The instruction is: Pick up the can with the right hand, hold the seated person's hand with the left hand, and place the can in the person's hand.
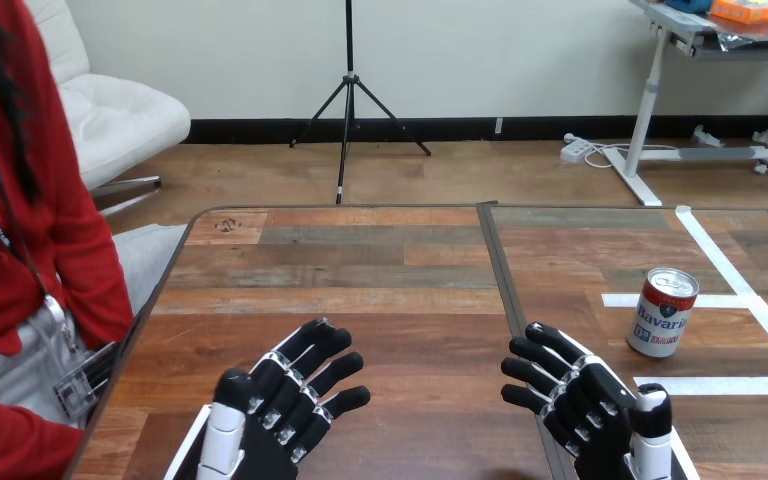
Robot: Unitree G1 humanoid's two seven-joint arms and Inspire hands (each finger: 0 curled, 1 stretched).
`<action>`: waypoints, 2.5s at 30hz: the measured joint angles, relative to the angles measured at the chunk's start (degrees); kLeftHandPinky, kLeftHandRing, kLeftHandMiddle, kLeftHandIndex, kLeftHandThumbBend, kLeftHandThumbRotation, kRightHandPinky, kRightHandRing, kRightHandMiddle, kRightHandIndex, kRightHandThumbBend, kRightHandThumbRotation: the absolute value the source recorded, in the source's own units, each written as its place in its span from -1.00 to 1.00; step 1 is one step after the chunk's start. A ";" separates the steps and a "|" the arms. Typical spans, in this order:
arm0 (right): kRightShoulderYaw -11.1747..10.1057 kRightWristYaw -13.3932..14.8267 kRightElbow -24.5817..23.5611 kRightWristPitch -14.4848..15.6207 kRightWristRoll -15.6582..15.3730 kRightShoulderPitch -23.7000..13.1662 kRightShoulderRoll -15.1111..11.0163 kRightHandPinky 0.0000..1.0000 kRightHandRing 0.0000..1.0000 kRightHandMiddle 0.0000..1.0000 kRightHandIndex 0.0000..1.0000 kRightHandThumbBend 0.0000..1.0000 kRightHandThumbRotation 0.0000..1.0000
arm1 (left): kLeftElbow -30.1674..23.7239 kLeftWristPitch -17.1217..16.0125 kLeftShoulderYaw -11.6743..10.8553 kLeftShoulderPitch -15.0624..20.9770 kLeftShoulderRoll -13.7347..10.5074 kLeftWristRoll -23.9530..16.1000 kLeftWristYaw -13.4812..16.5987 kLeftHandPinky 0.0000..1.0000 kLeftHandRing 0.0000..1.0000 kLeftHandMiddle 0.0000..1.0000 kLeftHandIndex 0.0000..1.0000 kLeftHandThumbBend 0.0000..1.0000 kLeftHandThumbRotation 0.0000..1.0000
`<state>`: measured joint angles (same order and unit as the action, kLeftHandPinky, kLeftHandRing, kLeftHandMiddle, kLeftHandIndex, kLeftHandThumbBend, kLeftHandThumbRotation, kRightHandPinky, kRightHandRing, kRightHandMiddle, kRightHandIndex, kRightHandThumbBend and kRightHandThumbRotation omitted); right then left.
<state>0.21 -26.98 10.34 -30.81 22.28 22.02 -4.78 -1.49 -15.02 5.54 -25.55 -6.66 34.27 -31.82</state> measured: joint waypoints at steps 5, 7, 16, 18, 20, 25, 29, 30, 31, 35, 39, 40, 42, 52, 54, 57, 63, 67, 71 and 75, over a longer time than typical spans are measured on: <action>-0.06 -0.09 0.02 0.21 -0.08 -0.02 -0.05 0.57 0.63 0.66 0.65 0.88 0.95 | 0.00 -0.07 0.11 0.14 0.00 -0.57 0.19 0.61 0.71 0.70 0.62 0.75 0.61; -0.17 -0.09 0.05 0.21 -0.22 -0.07 -0.08 0.59 0.63 0.67 0.65 0.88 0.96 | 0.00 -0.08 0.11 0.23 0.00 -0.64 0.21 0.64 0.71 0.70 0.61 0.75 0.62; -1.73 -0.22 1.24 0.20 -0.38 -1.83 -0.36 0.67 0.66 0.69 0.68 0.82 1.00 | 0.00 -0.10 0.07 0.91 0.05 -0.77 0.79 0.64 0.69 0.67 0.59 0.76 0.61; -2.37 -0.25 1.86 0.20 -0.42 -2.63 -0.38 0.68 0.67 0.70 0.69 0.82 1.00 | 0.00 -0.14 0.08 1.12 0.10 -0.85 0.96 0.63 0.68 0.67 0.58 0.76 0.61; -2.97 -0.30 2.53 0.18 -0.44 -3.54 -0.51 0.68 0.67 0.70 0.69 0.81 1.00 | 0.00 -0.21 0.08 1.29 0.14 -0.94 1.06 0.63 0.68 0.66 0.58 0.77 0.60; -4.75 -0.31 4.28 0.04 -0.96 -6.17 -1.55 0.67 0.69 0.71 0.71 0.80 1.00 | 0.00 -0.37 0.08 1.71 0.24 -0.97 1.06 0.61 0.67 0.65 0.56 0.76 0.59; -6.31 0.00 5.70 -0.29 -1.73 -8.53 -2.89 0.66 0.69 0.71 0.70 0.82 0.99 | 0.01 -0.39 0.05 2.10 0.34 -0.93 1.05 0.60 0.66 0.65 0.55 0.76 0.59; -6.74 0.12 5.94 -0.29 -1.89 -9.04 -3.22 0.66 0.69 0.71 0.70 0.83 0.99 | 0.01 -0.40 0.05 2.18 0.36 -0.92 1.05 0.59 0.66 0.65 0.56 0.76 0.58; -7.20 0.27 6.17 -0.30 -2.01 -9.62 -3.56 0.66 0.69 0.71 0.70 0.83 0.99 | 0.01 -0.40 0.05 2.24 0.38 -0.89 1.02 0.58 0.66 0.65 0.56 0.75 0.58; -8.98 0.94 7.05 -0.50 -2.43 -11.89 -5.06 0.65 0.69 0.71 0.70 0.83 0.99 | 0.02 -0.39 0.04 2.44 0.43 -0.67 0.64 0.56 0.66 0.65 0.56 0.75 0.57; -10.84 1.44 7.97 -1.21 -2.69 -14.10 -6.68 0.65 0.69 0.71 0.70 0.82 0.99 | 0.02 -0.39 0.04 2.60 0.48 -0.55 0.18 0.54 0.66 0.65 0.56 0.76 0.57; -11.45 1.59 8.11 -1.26 -2.69 -14.69 -7.12 0.64 0.68 0.71 0.70 0.83 0.98 | 0.02 -0.39 0.05 2.64 0.50 -0.57 0.17 0.52 0.65 0.65 0.56 0.77 0.58; -12.32 1.73 8.22 -1.29 -2.67 -15.62 -7.85 0.63 0.68 0.70 0.69 0.84 0.97 | 0.02 -0.39 0.05 2.66 0.53 -0.61 0.18 0.50 0.65 0.64 0.56 0.77 0.58; -16.55 2.98 9.43 -2.08 -2.59 -21.03 -11.73 0.62 0.67 0.69 0.69 0.85 1.00 | 0.02 -0.36 0.05 2.75 0.62 -0.61 0.15 0.51 0.67 0.66 0.58 0.78 0.58; -17.20 3.15 10.03 -2.36 -2.60 -22.22 -12.27 0.62 0.67 0.69 0.69 0.86 1.00 | 0.02 -0.32 0.04 2.77 0.63 -0.61 0.14 0.51 0.67 0.66 0.58 0.78 0.58; -18.02 3.34 11.16 -2.57 -2.60 -24.21 -13.19 0.63 0.67 0.69 0.70 0.86 1.00 | 0.02 -0.26 0.05 2.82 0.67 -0.60 0.06 0.50 0.66 0.66 0.58 0.77 0.58; -19.51 3.96 13.26 -2.62 -2.62 -27.80 -14.77 0.61 0.66 0.69 0.69 0.87 0.98 | 0.03 -0.26 0.04 3.01 0.78 -0.60 -0.02 0.48 0.65 0.65 0.58 0.76 0.58; -20.23 4.77 14.43 -2.59 -2.94 -30.02 -15.85 0.61 0.67 0.69 0.70 0.88 0.97 | 0.03 -0.27 0.06 3.20 0.88 -0.66 0.00 0.46 0.63 0.64 0.57 0.78 0.59; -20.92 4.96 15.70 -2.58 -2.97 -31.99 -16.81 0.64 0.71 0.73 0.74 0.86 0.97 | 0.03 -0.30 0.07 3.20 0.89 -1.02 0.09 0.45 0.63 0.63 0.56 0.78 0.60; -21.29 4.94 17.72 -2.71 -3.06 -34.04 -18.17 0.67 0.74 0.75 0.77 0.86 0.96 | 0.04 -0.32 0.07 3.20 0.89 -1.08 0.09 0.47 0.63 0.64 0.57 0.78 0.60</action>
<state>-21.07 -22.04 28.06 -33.52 19.21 -12.02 -22.95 -1.45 -15.34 5.61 -22.35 -5.77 33.19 -31.73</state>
